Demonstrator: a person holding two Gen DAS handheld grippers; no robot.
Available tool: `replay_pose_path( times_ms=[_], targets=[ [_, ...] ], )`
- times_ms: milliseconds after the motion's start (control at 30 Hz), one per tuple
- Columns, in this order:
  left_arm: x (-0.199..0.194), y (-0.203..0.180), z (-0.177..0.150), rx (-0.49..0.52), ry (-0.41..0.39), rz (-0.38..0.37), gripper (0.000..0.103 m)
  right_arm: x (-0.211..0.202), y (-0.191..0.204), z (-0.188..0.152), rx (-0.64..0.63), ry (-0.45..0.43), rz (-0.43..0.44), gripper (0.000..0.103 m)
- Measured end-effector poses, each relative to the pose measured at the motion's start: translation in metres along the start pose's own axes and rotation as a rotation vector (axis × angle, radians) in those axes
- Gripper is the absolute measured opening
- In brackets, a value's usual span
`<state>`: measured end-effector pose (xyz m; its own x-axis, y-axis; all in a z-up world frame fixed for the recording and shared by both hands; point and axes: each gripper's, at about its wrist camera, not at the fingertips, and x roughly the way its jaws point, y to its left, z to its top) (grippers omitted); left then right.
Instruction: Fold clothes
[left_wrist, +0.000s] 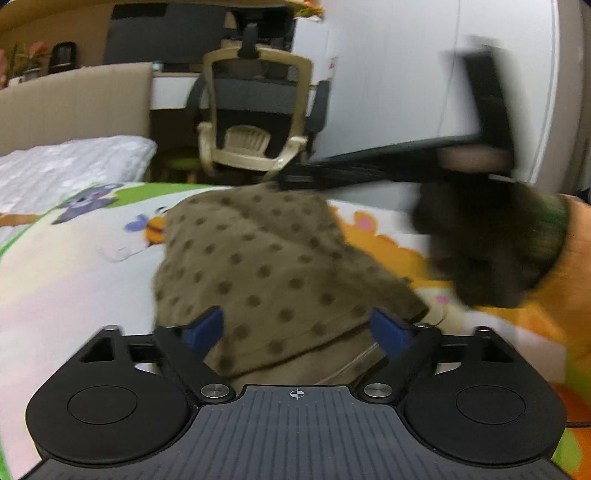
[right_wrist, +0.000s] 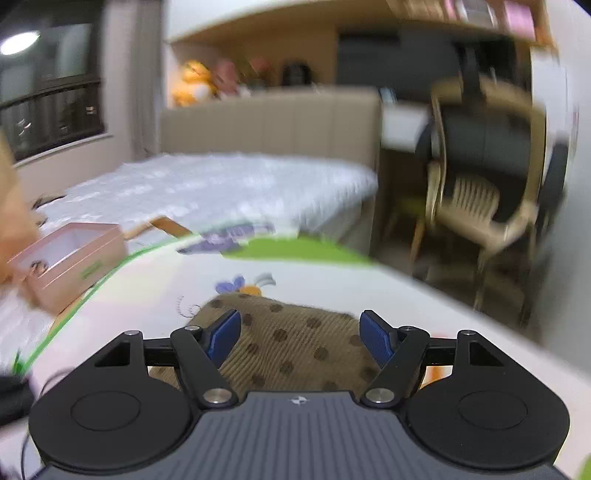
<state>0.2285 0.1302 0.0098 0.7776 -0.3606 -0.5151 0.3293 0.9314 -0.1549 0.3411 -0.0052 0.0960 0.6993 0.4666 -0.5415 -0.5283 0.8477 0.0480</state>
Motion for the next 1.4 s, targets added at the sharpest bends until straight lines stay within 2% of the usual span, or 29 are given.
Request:
replay_pose_path(
  times_ms=[100, 167, 233, 333, 467, 600, 833, 900, 967, 1100, 1167, 1267, 1400],
  targets=[
    [0.001, 0.003, -0.002, -0.008, 0.010, 0.002, 0.094, 0.044, -0.017, -0.013, 0.063, 0.103, -0.075, 0.072],
    [0.001, 0.005, -0.004, -0.015, 0.018, 0.009, 0.094, 0.042, -0.028, -0.020, 0.099, 0.083, -0.074, 0.074],
    [0.002, 0.007, -0.006, -0.021, 0.025, 0.015, 0.094, 0.028, -0.033, -0.021, 0.126, 0.061, -0.083, 0.074],
    [0.001, 0.011, -0.008, -0.033, 0.025, 0.026, 0.094, -0.002, -0.031, -0.029, 0.090, 0.035, -0.100, 0.074],
    [0.008, 0.019, -0.004, -0.054, 0.035, 0.073, 0.095, -0.025, -0.024, -0.063, -0.005, 0.125, -0.066, 0.075],
    [0.016, 0.027, 0.000, -0.074, 0.051, 0.121, 0.095, -0.046, -0.020, -0.086, -0.050, 0.116, -0.091, 0.078],
    [0.030, 0.042, 0.007, -0.108, 0.080, 0.206, 0.098, -0.053, -0.016, -0.088, -0.046, 0.090, -0.098, 0.079],
    [0.039, 0.050, 0.001, -0.122, 0.126, 0.204, 0.098, -0.063, -0.010, -0.086, -0.050, 0.052, -0.064, 0.079],
    [0.041, 0.061, -0.005, -0.169, 0.148, 0.171, 0.099, -0.074, -0.004, -0.085, -0.057, 0.013, -0.011, 0.083],
    [0.040, 0.064, -0.007, -0.155, 0.143, 0.168, 0.100, -0.058, 0.018, -0.092, -0.156, 0.071, -0.002, 0.090],
    [0.039, 0.064, -0.008, -0.152, 0.140, 0.181, 0.100, -0.052, 0.020, -0.096, -0.153, 0.083, -0.005, 0.102],
    [0.030, 0.058, -0.015, -0.171, 0.118, 0.205, 0.100, -0.047, 0.015, -0.101, -0.101, 0.085, -0.014, 0.103],
    [0.009, 0.041, -0.026, -0.202, 0.082, 0.227, 0.099, -0.065, 0.013, -0.112, -0.061, 0.074, -0.003, 0.103]
  ],
)
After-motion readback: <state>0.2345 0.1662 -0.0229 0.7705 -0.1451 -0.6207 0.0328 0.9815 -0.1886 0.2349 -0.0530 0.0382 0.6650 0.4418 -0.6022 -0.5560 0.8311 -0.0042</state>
